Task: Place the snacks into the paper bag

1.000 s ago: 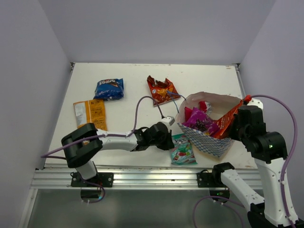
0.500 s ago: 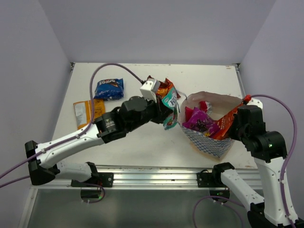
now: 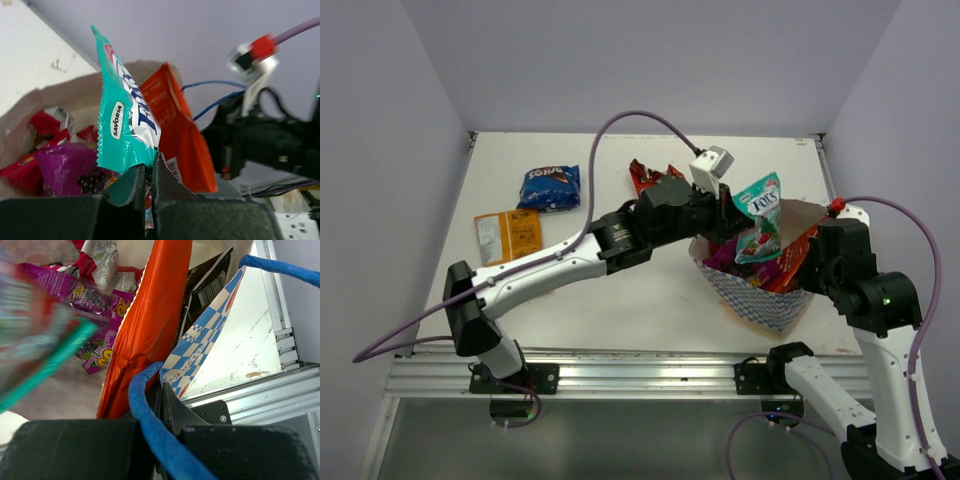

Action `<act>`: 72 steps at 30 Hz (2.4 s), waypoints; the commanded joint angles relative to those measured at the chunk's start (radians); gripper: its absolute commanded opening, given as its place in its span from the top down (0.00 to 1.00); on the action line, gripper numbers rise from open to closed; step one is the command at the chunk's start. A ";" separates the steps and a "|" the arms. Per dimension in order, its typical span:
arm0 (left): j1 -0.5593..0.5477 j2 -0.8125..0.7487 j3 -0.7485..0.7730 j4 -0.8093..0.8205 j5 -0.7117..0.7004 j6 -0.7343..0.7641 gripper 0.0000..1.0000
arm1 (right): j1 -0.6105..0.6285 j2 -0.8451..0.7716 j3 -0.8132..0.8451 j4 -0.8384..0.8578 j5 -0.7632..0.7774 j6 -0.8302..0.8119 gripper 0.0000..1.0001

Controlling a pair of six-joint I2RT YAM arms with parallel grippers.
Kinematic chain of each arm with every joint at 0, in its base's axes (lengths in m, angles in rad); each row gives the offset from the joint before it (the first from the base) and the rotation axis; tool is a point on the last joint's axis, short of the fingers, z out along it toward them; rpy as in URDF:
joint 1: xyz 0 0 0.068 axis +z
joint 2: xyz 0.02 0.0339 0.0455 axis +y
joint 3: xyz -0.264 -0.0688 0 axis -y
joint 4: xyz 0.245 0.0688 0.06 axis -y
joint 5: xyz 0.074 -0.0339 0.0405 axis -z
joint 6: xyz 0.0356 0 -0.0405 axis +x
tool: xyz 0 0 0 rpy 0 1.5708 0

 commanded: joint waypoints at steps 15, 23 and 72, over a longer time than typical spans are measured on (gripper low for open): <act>0.042 -0.092 0.064 -0.097 -0.483 0.201 0.00 | 0.001 0.002 -0.006 0.000 -0.012 0.011 1.00; 0.654 0.137 0.048 -0.416 -0.511 0.127 0.00 | 0.001 0.005 -0.005 0.000 -0.001 0.012 1.00; 0.527 -0.227 0.031 -0.168 0.342 0.106 1.00 | 0.001 0.019 -0.009 0.019 -0.030 0.003 1.00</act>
